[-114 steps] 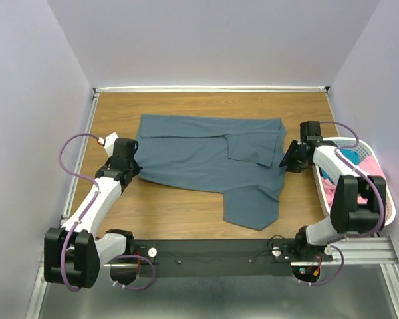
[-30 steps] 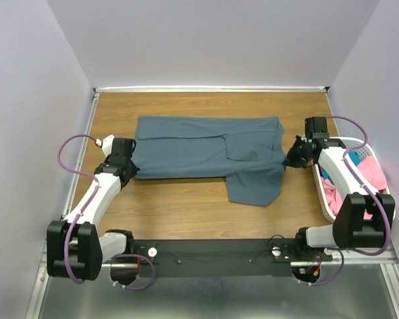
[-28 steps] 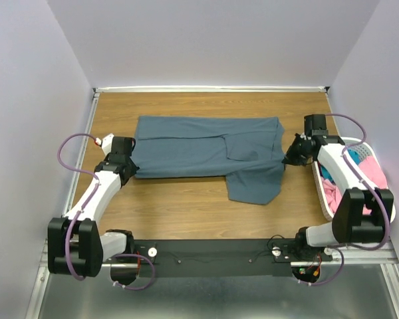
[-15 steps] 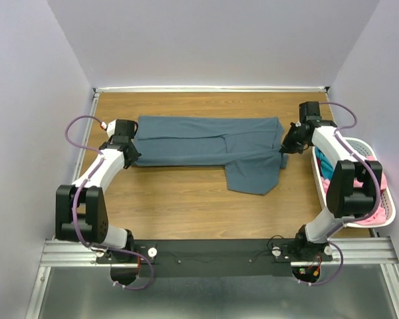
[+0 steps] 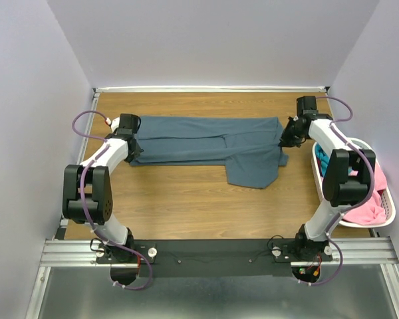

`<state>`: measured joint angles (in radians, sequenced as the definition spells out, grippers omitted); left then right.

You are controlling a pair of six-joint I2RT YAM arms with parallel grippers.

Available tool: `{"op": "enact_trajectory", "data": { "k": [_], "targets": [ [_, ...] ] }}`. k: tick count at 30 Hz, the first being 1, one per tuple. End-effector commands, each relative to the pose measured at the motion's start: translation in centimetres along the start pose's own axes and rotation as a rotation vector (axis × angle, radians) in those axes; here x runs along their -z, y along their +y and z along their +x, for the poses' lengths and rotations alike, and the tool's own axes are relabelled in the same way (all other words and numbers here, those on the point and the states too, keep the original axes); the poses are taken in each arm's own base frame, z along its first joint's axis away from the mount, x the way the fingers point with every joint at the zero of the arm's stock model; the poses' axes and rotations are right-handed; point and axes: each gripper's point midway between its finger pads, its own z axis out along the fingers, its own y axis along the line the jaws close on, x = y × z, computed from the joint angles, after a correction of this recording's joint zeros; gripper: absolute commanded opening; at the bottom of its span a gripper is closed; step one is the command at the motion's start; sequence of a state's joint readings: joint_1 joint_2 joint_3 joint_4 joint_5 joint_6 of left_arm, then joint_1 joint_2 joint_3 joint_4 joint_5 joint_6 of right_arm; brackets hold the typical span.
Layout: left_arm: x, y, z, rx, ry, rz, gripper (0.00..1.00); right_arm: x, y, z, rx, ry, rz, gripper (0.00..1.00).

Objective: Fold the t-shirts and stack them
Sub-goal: Fold the tshirt

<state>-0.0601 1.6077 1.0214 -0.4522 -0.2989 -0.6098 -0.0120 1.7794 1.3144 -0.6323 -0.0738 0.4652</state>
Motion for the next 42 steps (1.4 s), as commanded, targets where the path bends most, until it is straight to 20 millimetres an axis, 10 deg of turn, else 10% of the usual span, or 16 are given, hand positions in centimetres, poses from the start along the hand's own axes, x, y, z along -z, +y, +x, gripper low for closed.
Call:
{"op": "enact_trajectory", "data": {
  "k": [1, 42],
  "targets": [
    [-0.7, 0.1, -1.2, 0.004, -0.021, -0.018, 0.05, -1.0, -0.7, -1.5, 0.019, -0.043, 0.052, 0.01],
    [-3.9, -1.0, -2.5, 0.112, -0.027, -0.006, 0.05, -5.5, -2.5, -1.5, 0.015, -0.040, 0.133, 0.01]
  ]
}}
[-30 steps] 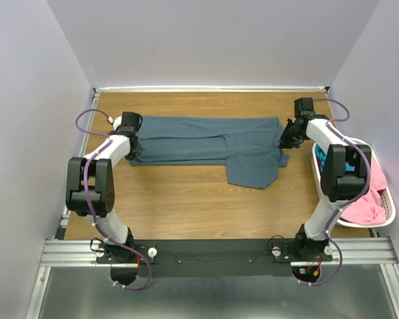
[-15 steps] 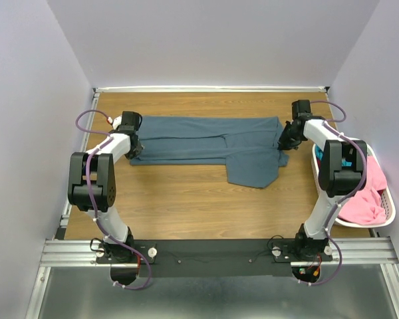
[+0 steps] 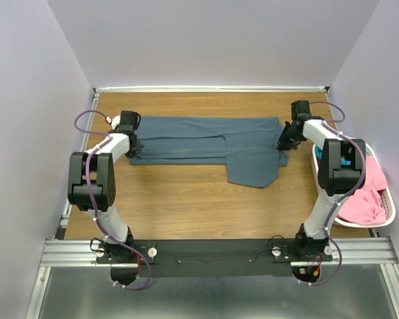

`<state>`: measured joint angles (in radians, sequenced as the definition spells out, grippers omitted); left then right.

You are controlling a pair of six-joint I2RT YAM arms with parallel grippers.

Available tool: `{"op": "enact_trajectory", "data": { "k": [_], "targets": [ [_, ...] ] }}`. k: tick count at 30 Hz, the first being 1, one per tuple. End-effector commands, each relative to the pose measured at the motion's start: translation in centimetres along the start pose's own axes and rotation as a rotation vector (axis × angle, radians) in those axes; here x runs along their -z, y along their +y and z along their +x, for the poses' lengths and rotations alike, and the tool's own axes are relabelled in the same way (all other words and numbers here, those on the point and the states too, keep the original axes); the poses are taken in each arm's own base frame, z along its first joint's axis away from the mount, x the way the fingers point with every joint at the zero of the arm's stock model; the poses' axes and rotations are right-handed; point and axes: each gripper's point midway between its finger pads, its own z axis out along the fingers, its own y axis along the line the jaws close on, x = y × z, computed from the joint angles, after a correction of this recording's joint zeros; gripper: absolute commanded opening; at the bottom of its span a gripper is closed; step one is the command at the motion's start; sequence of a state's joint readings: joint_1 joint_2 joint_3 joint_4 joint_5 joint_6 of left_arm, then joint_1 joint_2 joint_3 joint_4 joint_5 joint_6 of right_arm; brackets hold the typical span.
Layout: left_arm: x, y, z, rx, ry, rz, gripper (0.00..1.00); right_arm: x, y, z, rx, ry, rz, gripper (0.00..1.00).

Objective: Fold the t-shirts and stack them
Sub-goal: Fold the tshirt

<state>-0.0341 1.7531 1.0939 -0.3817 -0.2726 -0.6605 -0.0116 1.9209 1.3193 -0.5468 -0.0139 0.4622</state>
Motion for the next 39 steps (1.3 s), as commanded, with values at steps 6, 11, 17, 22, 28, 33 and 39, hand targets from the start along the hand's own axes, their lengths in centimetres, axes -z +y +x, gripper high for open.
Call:
{"op": "enact_trajectory", "data": {
  "k": [6, 11, 17, 22, 28, 33, 39],
  "targets": [
    [0.2, 0.3, -2.1, 0.050, -0.061, -0.007, 0.05, 0.2, -0.4, -2.2, 0.009, -0.081, 0.041, 0.01],
    [0.0, 0.5, -1.9, 0.053, -0.057, -0.013, 0.05, 2.4, 0.5, -3.7, -0.003, -0.141, 0.006, 0.01],
    [-0.1, 0.5, -1.8, 0.057, -0.049, -0.012, 0.05, 2.3, 0.7, -4.2, -0.009, -0.147, 0.006, 0.01],
    [0.4, 0.4, -2.4, 0.057, -0.067, -0.007, 0.05, 2.4, 0.9, -4.4, -0.017, -0.151, 0.001, 0.01],
    [-0.4, 0.8, -1.4, 0.050, -0.041, -0.024, 0.05, 4.2, 1.7, -5.7, -0.016, -0.197, -0.031, 0.01],
    [-0.9, 1.0, -1.0, 0.046, -0.033, -0.035, 0.05, 4.9, 2.6, -6.5, -0.022, -0.212, -0.067, 0.00],
    [-1.1, 1.2, -0.7, 0.042, -0.025, -0.042, 0.05, 4.6, 3.1, -6.9, -0.029, -0.209, -0.078, 0.01]
  ]
}}
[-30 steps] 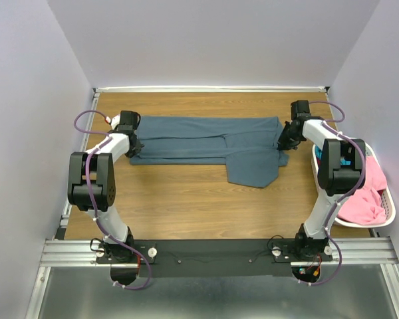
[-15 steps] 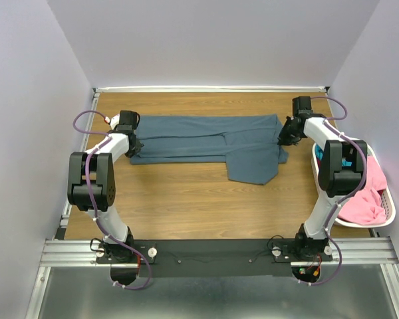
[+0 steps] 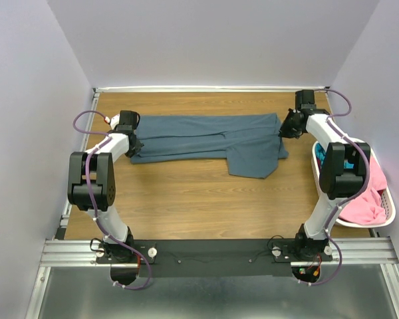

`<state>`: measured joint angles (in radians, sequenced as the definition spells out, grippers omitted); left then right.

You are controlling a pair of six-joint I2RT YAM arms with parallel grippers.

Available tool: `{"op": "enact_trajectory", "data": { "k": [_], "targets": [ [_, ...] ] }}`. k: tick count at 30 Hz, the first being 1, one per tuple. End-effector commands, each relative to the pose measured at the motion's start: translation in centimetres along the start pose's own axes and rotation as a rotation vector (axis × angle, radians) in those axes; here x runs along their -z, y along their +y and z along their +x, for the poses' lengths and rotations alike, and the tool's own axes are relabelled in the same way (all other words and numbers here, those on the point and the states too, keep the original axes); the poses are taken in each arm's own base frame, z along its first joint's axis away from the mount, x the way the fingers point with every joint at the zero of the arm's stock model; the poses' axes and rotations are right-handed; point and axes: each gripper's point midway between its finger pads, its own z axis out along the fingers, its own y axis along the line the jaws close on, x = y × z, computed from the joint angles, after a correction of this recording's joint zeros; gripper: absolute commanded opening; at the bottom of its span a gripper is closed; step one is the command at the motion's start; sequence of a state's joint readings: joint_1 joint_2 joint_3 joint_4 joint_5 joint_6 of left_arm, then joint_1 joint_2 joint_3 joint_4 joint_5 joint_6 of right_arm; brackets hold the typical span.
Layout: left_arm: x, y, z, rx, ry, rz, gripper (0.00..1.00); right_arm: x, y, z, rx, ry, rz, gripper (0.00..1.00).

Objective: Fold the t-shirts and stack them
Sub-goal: Fold the tshirt

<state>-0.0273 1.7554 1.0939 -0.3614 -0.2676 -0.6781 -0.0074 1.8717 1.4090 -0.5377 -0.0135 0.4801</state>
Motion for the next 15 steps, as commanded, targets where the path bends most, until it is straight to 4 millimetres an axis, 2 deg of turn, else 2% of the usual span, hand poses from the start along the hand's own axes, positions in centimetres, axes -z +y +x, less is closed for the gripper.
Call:
{"op": "enact_trajectory", "data": {
  "k": [1, 6, 9, 15],
  "targets": [
    [-1.0, 1.4, -0.3, 0.011, -0.013, -0.054, 0.05, 1.0, 0.8, -2.8, -0.016, -0.083, -0.015, 0.00],
    [-1.3, 1.6, 0.1, 0.008, -0.003, -0.060, 0.05, 0.5, 1.2, -3.5, -0.011, -0.088, -0.021, 0.01],
    [-1.4, 1.5, 0.1, 0.007, -0.002, -0.061, 0.05, -0.6, 1.2, -3.5, -0.005, -0.074, -0.015, 0.01],
    [-1.3, 1.5, -0.3, 0.006, -0.014, -0.066, 0.05, -3.1, -0.1, -2.2, -0.001, -0.032, 0.038, 0.01]
  ]
}}
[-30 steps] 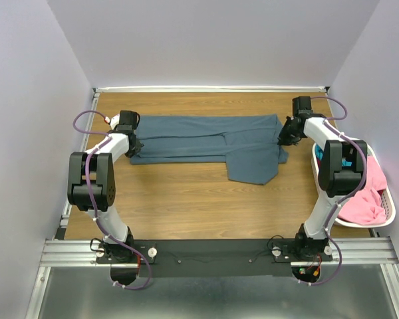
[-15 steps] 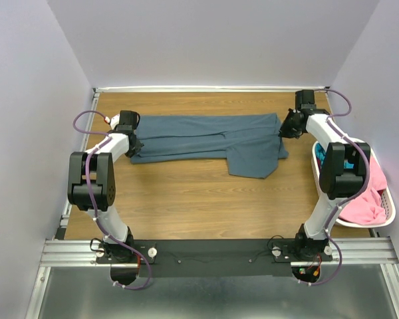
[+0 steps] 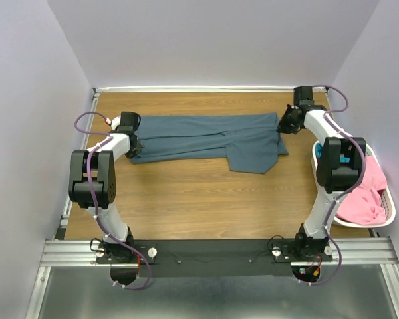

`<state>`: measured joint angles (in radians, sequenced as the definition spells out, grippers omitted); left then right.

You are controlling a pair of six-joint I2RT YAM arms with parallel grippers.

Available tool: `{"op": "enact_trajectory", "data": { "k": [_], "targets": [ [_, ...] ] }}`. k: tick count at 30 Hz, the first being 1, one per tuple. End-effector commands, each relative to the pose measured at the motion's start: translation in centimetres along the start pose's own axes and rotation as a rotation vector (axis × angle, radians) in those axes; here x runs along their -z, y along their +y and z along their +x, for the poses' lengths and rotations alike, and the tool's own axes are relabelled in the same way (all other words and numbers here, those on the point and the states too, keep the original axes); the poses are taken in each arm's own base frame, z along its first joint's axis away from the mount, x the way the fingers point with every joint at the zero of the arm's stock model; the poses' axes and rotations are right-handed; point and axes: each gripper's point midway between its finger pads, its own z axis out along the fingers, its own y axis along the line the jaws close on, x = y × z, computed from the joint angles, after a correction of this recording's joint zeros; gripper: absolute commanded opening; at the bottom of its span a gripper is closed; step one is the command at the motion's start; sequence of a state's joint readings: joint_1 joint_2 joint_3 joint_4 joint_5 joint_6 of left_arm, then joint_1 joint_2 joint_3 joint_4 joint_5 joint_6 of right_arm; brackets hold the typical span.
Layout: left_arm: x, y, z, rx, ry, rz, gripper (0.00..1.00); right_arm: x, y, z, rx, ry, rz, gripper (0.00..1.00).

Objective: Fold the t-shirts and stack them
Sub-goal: Fold the tshirt

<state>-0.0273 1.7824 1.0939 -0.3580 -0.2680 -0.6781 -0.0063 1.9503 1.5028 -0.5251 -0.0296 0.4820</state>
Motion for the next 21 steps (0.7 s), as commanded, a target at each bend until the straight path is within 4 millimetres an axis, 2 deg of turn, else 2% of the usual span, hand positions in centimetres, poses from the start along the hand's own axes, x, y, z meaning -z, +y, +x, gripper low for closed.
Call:
{"op": "enact_trajectory", "data": {
  "k": [1, 6, 15, 18, 20, 21],
  "targets": [
    [-0.4, 1.3, -1.1, 0.014, -0.035, -0.051, 0.05, -2.0, -1.8, 0.0, 0.000, -0.008, 0.078, 0.01],
    [-0.3, 0.9, -1.7, 0.016, -0.047, -0.047, 0.05, -3.2, -3.2, 0.6, 0.014, -0.008, 0.136, 0.02],
    [0.2, 0.5, -2.6, 0.028, -0.066, -0.039, 0.05, -3.6, -4.3, 0.5, 0.034, -0.025, 0.189, 0.04],
    [0.2, 0.5, -2.6, 0.028, -0.063, -0.039, 0.10, -3.5, -4.2, 0.4, 0.044, -0.022, 0.180, 0.19],
    [0.6, 0.4, -2.9, 0.030, -0.073, -0.028, 0.22, -2.7, -3.9, 0.1, 0.057, -0.033, 0.164, 0.28],
    [1.2, 0.2, -3.4, 0.038, -0.089, -0.017, 0.32, -2.4, -3.7, 0.1, 0.061, -0.035, 0.158, 0.31]
  ]
}}
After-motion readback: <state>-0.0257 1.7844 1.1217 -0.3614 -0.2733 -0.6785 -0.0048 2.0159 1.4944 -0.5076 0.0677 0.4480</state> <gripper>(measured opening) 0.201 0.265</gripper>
